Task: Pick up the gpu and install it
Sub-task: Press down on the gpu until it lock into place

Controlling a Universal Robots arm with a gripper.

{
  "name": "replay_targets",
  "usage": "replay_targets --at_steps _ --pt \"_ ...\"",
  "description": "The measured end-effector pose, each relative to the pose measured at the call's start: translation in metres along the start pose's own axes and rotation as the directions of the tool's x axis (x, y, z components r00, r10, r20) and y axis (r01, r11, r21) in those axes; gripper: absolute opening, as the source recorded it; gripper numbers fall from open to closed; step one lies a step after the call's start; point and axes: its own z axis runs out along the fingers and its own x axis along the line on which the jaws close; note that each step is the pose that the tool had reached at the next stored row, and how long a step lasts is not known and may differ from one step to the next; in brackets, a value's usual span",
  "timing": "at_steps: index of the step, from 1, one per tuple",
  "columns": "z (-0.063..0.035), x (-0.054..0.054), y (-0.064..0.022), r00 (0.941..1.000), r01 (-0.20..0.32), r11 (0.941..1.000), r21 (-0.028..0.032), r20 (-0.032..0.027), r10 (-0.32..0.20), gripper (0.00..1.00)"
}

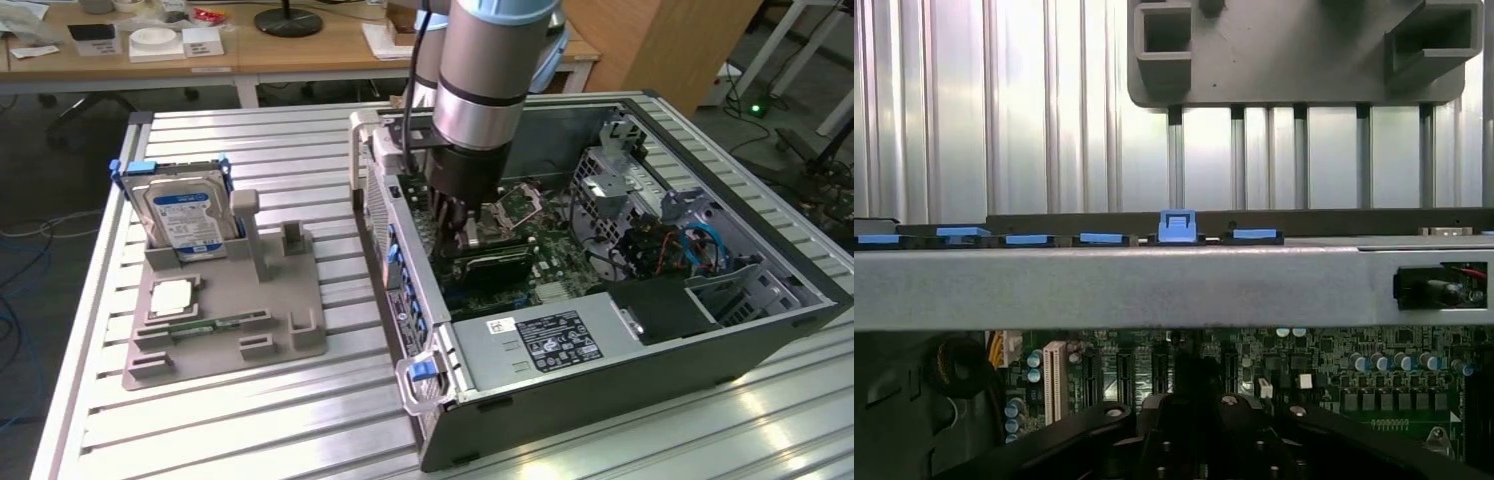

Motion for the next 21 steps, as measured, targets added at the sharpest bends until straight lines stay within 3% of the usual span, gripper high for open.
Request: replay_targets --at_steps 7,11,14,21 --pt "0.0030 -0.0003 -0.0002 1.0000 0.000 0.9999 -0.0100 -0.0007 0.000 0.11" --pt "0.0016 -0.0005 -0.0010 1.0000 0.000 1.0000 -0.0086 0.0014 0.000 0.11" --pt "-0.0044 -0.0003 -0.0010 1.0000 0.000 0.9999 -0.0102 -0.0004 0.000 0.11" --pt "-0.0054 -0.0004 -0.0036 1.0000 0.006 0.9999 -0.0085 -0.0005 -0.006 0.11"
